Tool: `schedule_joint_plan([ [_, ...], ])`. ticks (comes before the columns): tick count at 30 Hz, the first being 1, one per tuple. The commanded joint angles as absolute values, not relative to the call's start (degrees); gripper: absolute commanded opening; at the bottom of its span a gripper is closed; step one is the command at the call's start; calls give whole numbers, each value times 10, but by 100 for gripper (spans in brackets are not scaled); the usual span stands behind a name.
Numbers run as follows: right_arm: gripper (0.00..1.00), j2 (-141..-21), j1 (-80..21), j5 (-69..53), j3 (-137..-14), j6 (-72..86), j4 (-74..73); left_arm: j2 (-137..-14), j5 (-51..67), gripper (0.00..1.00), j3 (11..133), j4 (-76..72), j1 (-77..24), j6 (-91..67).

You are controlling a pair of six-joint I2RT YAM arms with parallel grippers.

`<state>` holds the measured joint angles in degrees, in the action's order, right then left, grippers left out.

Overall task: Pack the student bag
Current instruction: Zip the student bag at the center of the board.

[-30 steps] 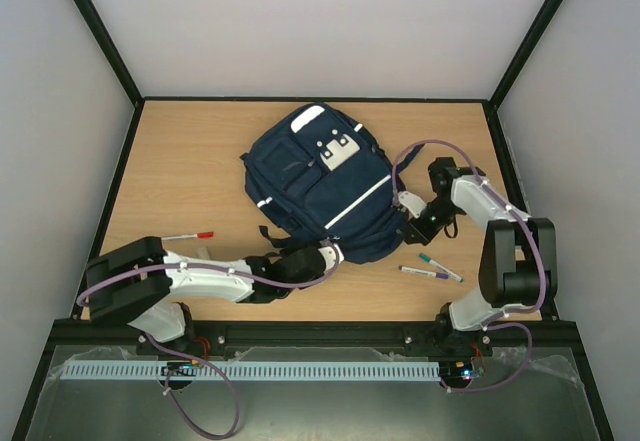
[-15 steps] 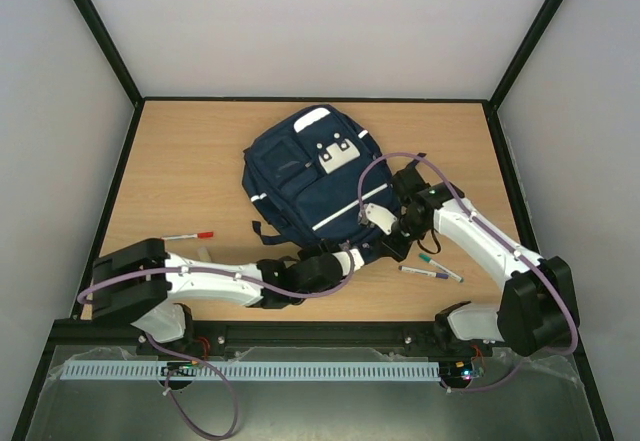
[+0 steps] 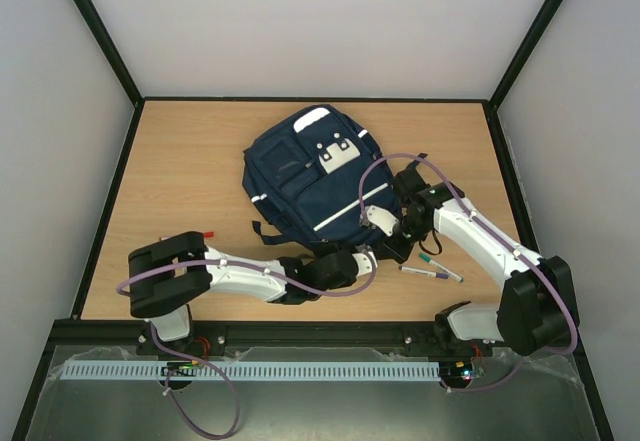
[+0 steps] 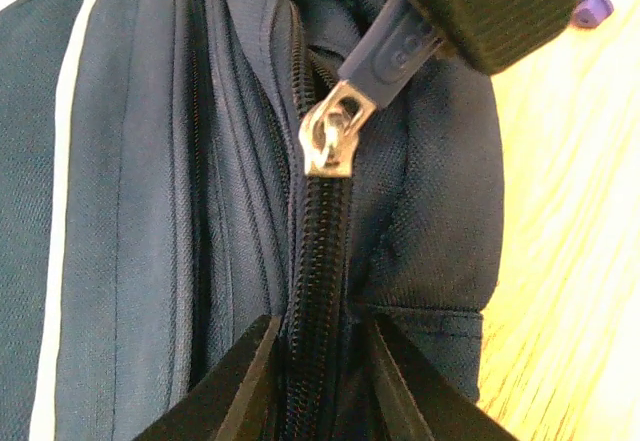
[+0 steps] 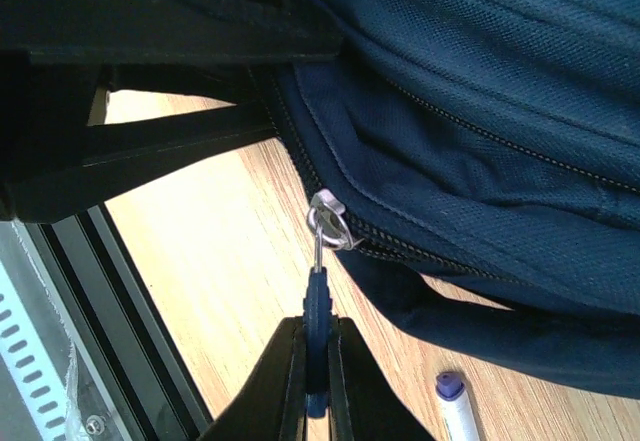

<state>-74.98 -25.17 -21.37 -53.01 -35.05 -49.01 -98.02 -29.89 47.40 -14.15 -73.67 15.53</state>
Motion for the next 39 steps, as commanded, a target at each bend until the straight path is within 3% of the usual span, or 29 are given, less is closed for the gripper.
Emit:
schedule_joint_plan([
  [1,1,-746,-255,-258,-527,-373,-565,-995,-293,18,505,-186,-723,179],
  [7,1,-756,-220,-197,-528,-377,-541,-994,-273,3,517,-146,-720,179],
  [16,1,-869,-50,-130,-624,-399,-524,-951,-309,2,459,-69,-719,119],
  [25,1,-954,15,-91,-660,-375,-449,-896,-379,2,422,37,-718,22],
  [31,1,-963,13,-153,-665,-369,-464,-856,-440,2,410,104,-718,-27],
  [33,1,-937,-3,-173,-645,-379,-472,-842,-435,11,412,104,-717,-34],
  [37,1,-857,-59,-177,-584,-390,-473,-816,-450,40,426,127,-730,-46],
  [39,1,-814,-96,-175,-559,-387,-480,-793,-435,47,435,131,-754,-30],
])
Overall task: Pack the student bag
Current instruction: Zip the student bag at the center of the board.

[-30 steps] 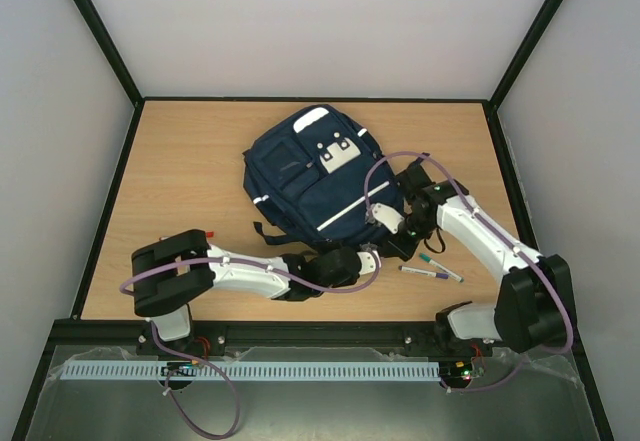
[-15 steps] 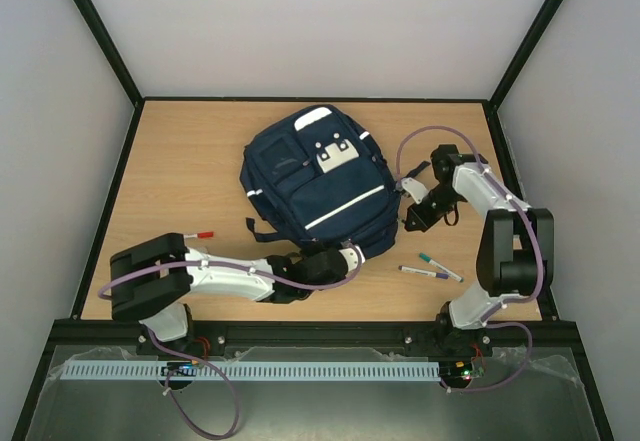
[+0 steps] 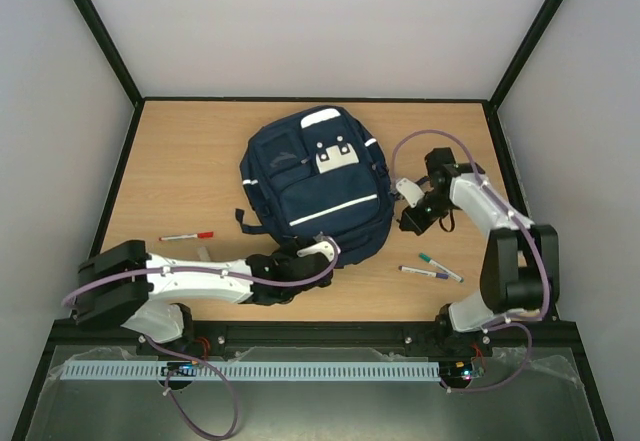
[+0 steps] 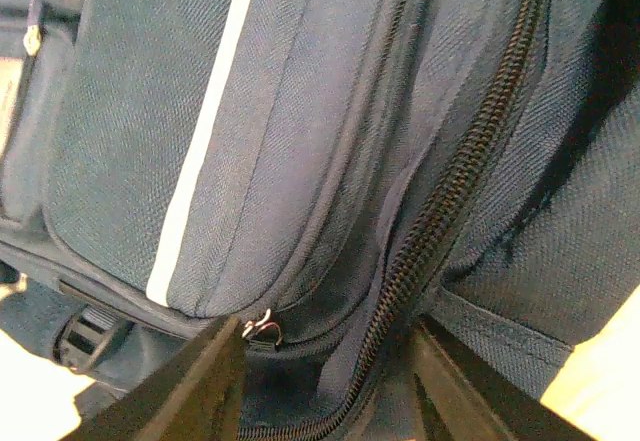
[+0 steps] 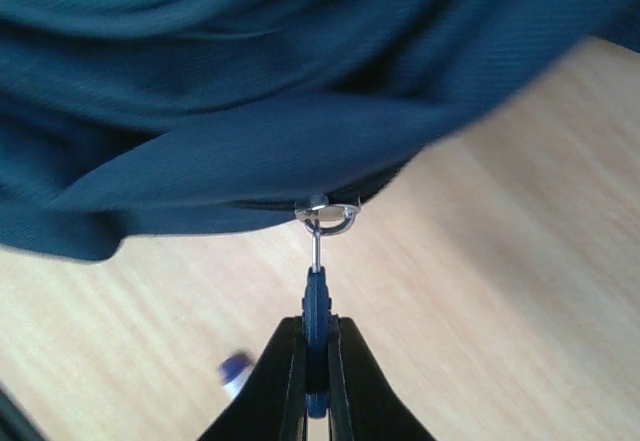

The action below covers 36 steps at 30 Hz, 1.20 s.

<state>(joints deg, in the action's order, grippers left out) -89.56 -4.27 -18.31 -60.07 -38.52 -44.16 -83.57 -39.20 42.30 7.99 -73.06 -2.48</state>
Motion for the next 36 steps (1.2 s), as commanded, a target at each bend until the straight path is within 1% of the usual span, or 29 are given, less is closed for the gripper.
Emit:
schedule_joint_plan([
  [1,1,-795,-110,-176,-553,-385,-484,-779,-422,50,439,129,-764,-19],
  [4,1,-750,-142,-184,-548,-372,-498,-743,-371,55,450,101,-775,9],
  [7,1,-727,-162,-195,-548,-360,-511,-732,-332,59,457,40,-768,49],
  [11,1,-723,-170,-207,-549,-351,-518,-776,-248,59,483,-5,-731,91],
  [16,1,-718,-171,-214,-545,-353,-523,-849,-197,58,529,-27,-696,125],
  [18,1,-716,-171,-220,-543,-353,-525,-864,-151,57,538,-41,-674,130],
  [21,1,-718,-171,-225,-540,-354,-527,-888,-103,54,552,-55,-644,131],
  [27,1,-722,-172,-228,-535,-359,-526,-921,-37,45,574,-66,-618,124],
  [34,1,-735,-171,-241,-542,-353,-521,-959,22,43,601,-46,-616,105],
  [36,1,-738,-172,-243,-542,-352,-520,-973,24,35,612,-38,-615,100],
])
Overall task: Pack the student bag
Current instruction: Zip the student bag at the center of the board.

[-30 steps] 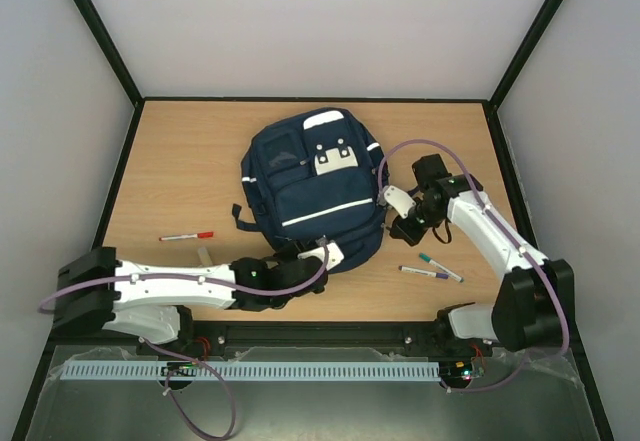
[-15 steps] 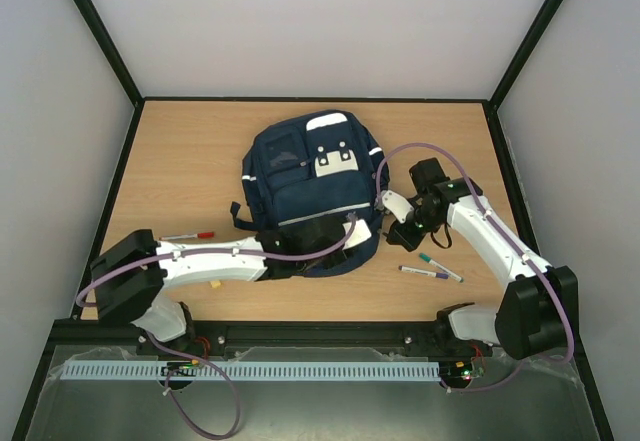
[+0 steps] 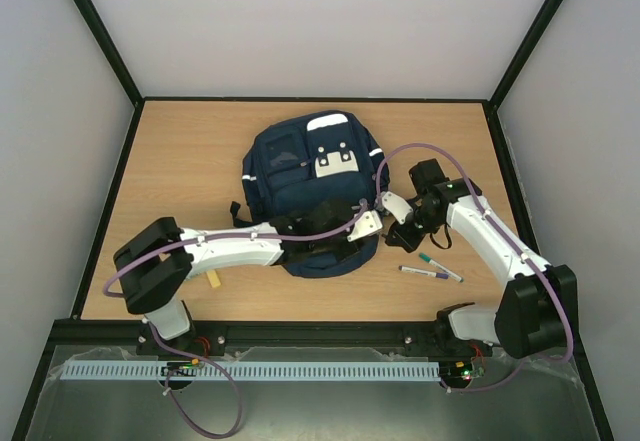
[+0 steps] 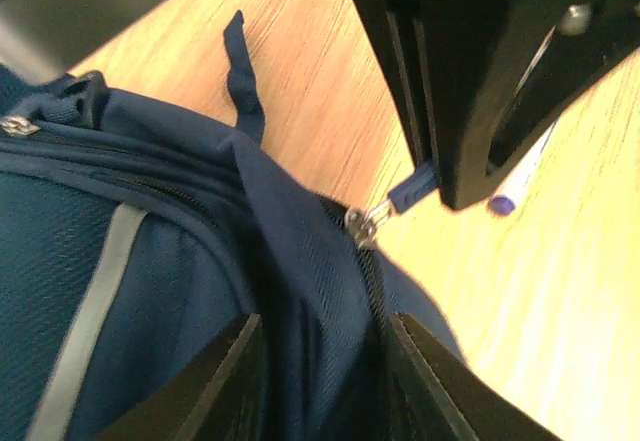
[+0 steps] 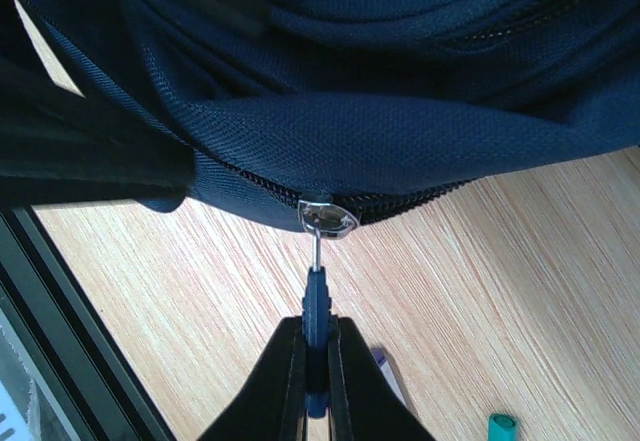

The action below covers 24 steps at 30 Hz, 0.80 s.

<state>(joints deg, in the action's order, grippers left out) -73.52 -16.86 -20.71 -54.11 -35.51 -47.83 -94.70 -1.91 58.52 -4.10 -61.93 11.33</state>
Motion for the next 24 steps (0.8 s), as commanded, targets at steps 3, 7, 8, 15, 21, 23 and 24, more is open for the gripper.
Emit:
schedule_joint_plan([
  [3,1,-739,-171,-243,-539,-351,-519,-986,20,24,623,-34,-616,96],
  [7,1,-736,-171,-241,-535,-355,-520,-982,10,14,618,-48,-614,89],
  [8,1,-735,-171,-241,-535,-360,-522,-981,10,12,618,-48,-613,87],
  [15,1,-736,-163,-219,-527,-376,-523,-961,38,3,599,-50,-604,74],
  [21,1,-745,-153,-196,-527,-367,-505,-950,61,2,580,-55,-595,57],
  [23,1,-759,-128,-186,-532,-368,-496,-945,64,2,576,-51,-595,56],
  [24,1,-770,-114,-183,-537,-371,-492,-942,64,2,574,-49,-595,55],
])
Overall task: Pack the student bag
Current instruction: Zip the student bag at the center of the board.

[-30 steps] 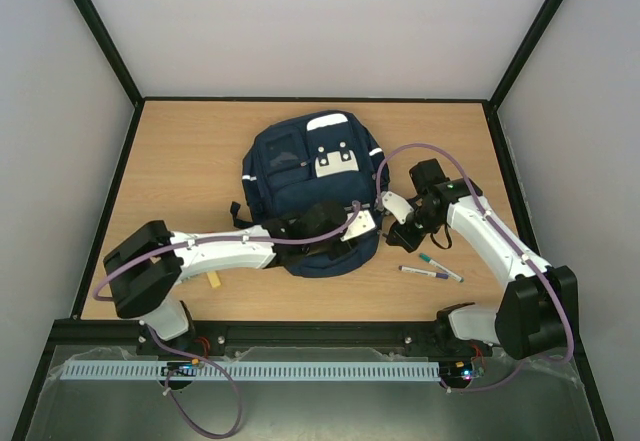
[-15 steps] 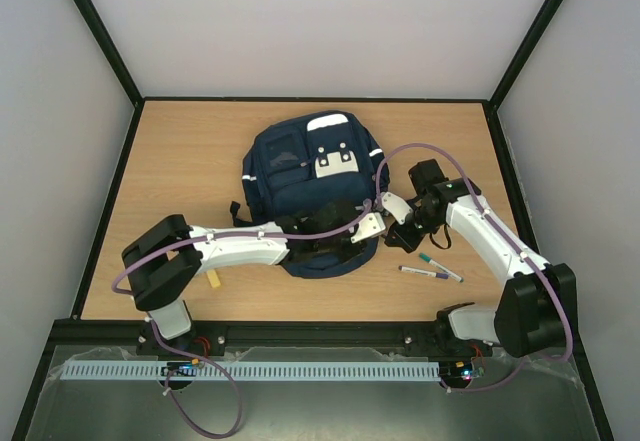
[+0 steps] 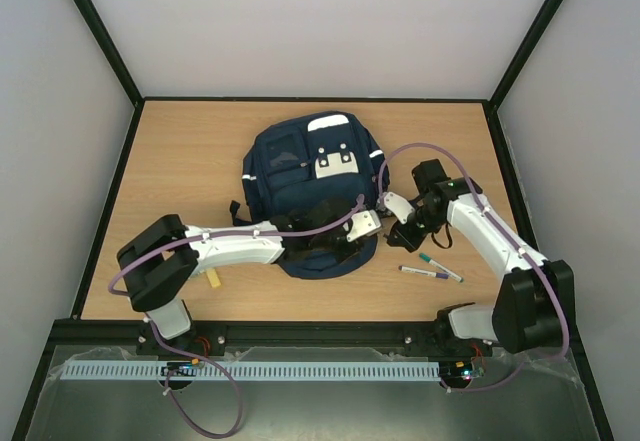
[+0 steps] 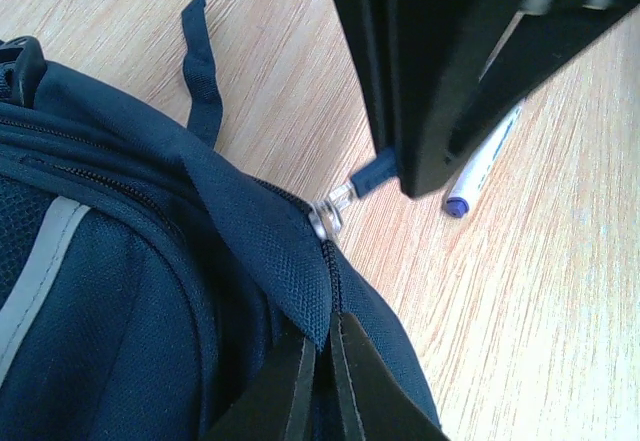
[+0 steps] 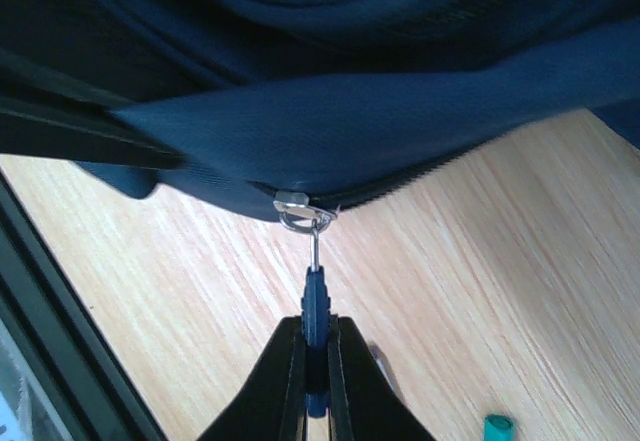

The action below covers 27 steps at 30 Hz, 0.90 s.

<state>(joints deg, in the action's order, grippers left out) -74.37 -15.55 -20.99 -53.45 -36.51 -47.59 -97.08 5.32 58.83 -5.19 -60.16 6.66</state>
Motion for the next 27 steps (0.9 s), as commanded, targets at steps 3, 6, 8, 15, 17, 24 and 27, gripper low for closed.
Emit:
schedule_joint_plan([
  [3,1,-811,-69,-179,-560,-380,-485,-934,61,2,564,-40,-595,56],
  [6,1,-848,-48,-173,-572,-387,-472,-928,64,2,554,-33,-594,55],
  [8,1,-869,-43,-168,-575,-384,-452,-923,65,2,546,-31,-595,55],
  [15,1,-947,-35,-173,-610,-340,-380,-912,65,2,524,-33,-594,47],
  [17,1,-963,-31,-167,-622,-319,-351,-911,65,2,522,-35,-594,47],
  [24,1,-1019,-29,-162,-662,-281,-302,-919,65,2,525,-34,-596,46],
  [27,1,-1034,-24,-169,-670,-269,-293,-921,65,2,525,-36,-595,46],
])
